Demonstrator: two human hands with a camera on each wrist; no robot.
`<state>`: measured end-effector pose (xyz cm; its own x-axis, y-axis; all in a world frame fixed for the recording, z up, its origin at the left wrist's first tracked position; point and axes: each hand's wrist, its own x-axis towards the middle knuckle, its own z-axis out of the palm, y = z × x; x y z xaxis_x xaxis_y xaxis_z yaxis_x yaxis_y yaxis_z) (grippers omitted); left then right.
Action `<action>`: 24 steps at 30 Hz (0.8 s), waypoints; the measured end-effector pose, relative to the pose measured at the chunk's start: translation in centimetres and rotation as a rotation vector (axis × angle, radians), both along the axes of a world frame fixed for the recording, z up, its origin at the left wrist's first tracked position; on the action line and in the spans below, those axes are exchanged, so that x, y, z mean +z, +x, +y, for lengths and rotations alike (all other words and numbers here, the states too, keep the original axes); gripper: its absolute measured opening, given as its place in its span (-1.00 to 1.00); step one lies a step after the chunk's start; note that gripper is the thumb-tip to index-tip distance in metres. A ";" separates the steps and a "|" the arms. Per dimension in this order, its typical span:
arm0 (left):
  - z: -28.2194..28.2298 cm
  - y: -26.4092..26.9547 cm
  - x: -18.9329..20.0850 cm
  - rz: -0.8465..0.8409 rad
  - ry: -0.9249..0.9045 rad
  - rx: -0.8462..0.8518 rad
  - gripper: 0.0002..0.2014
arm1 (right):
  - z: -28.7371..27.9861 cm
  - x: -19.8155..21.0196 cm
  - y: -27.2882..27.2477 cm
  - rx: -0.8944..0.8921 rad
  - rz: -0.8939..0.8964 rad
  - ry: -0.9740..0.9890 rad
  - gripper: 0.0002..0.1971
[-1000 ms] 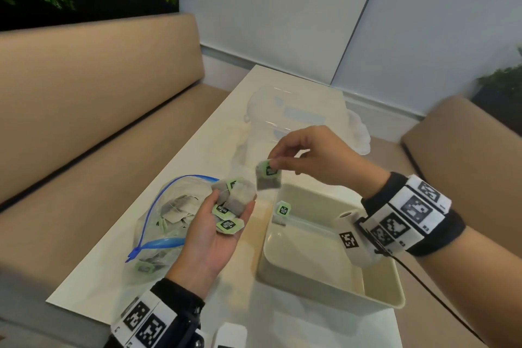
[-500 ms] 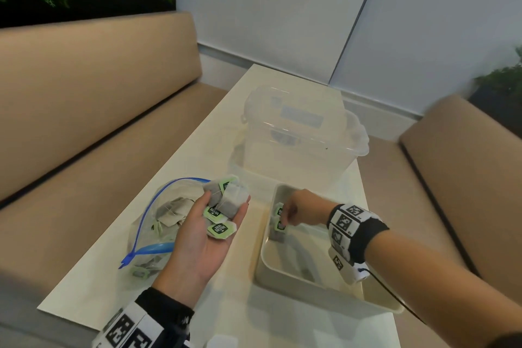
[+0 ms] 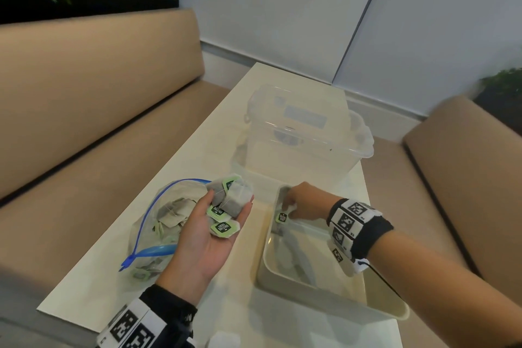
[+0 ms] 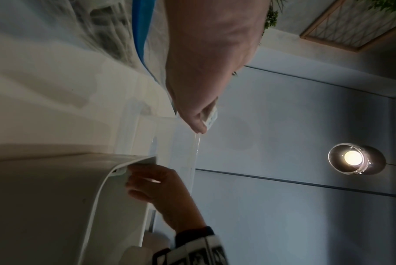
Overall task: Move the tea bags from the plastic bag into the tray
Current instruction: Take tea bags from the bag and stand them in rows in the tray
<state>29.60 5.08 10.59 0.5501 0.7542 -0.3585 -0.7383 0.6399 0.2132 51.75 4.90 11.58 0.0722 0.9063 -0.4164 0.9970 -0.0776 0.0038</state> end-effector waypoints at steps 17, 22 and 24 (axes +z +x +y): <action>0.2 0.3 0.6 0.065 0.029 0.007 -0.64 | -3.9 6.3 -9.1 0.484 0.366 0.483 -0.85; -0.4 0.3 1.2 0.060 0.049 0.004 -0.62 | -4.5 6.8 -9.3 0.403 0.486 0.433 -0.80; -0.6 0.4 1.4 0.040 0.044 -0.001 -0.58 | -4.7 6.6 -9.5 0.409 0.463 0.419 -0.76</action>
<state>30.02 4.52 11.99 0.5366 0.7692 -0.3470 -0.7281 0.6299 0.2703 42.21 0.25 18.23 -0.4037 0.9127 0.0636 0.8389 0.3970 -0.3724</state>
